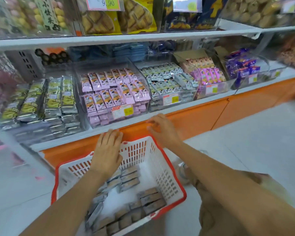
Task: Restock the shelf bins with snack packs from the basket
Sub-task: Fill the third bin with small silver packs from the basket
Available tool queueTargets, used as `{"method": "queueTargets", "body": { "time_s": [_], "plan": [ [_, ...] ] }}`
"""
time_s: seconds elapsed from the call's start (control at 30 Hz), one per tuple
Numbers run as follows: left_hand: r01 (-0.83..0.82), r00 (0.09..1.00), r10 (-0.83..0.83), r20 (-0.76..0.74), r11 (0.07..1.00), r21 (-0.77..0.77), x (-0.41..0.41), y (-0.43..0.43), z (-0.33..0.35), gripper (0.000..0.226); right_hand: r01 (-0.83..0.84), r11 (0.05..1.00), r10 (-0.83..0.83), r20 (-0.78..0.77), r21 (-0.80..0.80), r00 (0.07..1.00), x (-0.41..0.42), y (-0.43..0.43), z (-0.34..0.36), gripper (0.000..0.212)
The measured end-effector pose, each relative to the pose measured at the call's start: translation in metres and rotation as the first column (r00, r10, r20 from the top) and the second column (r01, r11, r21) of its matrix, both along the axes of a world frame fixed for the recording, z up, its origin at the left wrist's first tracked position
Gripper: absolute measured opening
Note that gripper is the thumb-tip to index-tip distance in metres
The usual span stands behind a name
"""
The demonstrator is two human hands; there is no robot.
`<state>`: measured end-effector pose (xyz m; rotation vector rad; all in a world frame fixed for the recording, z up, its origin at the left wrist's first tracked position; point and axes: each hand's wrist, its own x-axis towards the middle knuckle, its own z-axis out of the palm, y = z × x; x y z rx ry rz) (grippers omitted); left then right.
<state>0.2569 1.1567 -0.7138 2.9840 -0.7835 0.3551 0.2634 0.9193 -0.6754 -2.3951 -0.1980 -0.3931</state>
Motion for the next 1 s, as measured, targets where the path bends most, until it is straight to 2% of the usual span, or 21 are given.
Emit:
{"method": "queueTargets", "body": {
  "time_s": [0.1,0.3,0.37,0.47,0.63,0.73,0.8,0.93,1.0],
  "plan": [
    [-0.042,0.996,0.048,-0.069,0.996,0.076,-0.009,0.019,-0.015,0.082,-0.074,0.997,0.073,-0.055,-0.015,0.996,-0.018,0.026,-0.033,0.019],
    [-0.124,0.962,0.162,-0.22,0.977,0.175,0.0,0.04,-0.048,0.078,-0.126,0.991,0.108,-0.318,-0.035,0.942,-0.023,0.048,-0.109,0.024],
    [-0.148,0.958,0.188,-0.217,0.971,0.189,0.007,0.047,-0.065,0.079,-0.13,0.988,0.087,-0.414,-0.077,0.906,-0.021,0.052,-0.137,0.027],
    [-0.181,0.962,0.204,-0.183,0.975,0.131,0.019,0.059,-0.096,0.088,-0.149,0.982,0.058,-0.565,-0.117,0.823,-0.018,0.057,-0.178,0.033],
    [-0.163,0.967,0.191,-0.169,0.973,0.166,0.029,0.076,-0.145,0.097,-0.212,0.967,0.048,-0.717,-0.141,0.695,-0.013,0.067,-0.236,0.034],
    [-0.167,0.979,0.177,-0.098,0.981,0.101,0.03,0.075,-0.163,0.097,-0.269,0.949,0.044,-0.769,-0.168,0.637,-0.01,0.074,-0.267,0.043],
    [-0.186,0.98,0.191,-0.057,0.979,0.079,0.031,0.074,-0.171,0.097,-0.286,0.938,0.033,-0.773,-0.195,0.634,-0.007,0.08,-0.284,0.047],
    [-0.209,0.978,0.209,-0.021,0.977,0.037,0.03,0.069,-0.185,0.079,-0.323,0.883,-0.016,-0.71,-0.34,0.704,-0.004,0.088,-0.306,0.051],
    [-0.214,0.976,0.215,-0.025,0.977,0.021,0.03,0.069,-0.187,0.076,-0.312,0.876,-0.029,-0.685,-0.369,0.728,-0.009,0.089,-0.316,0.047]
  ]
}}
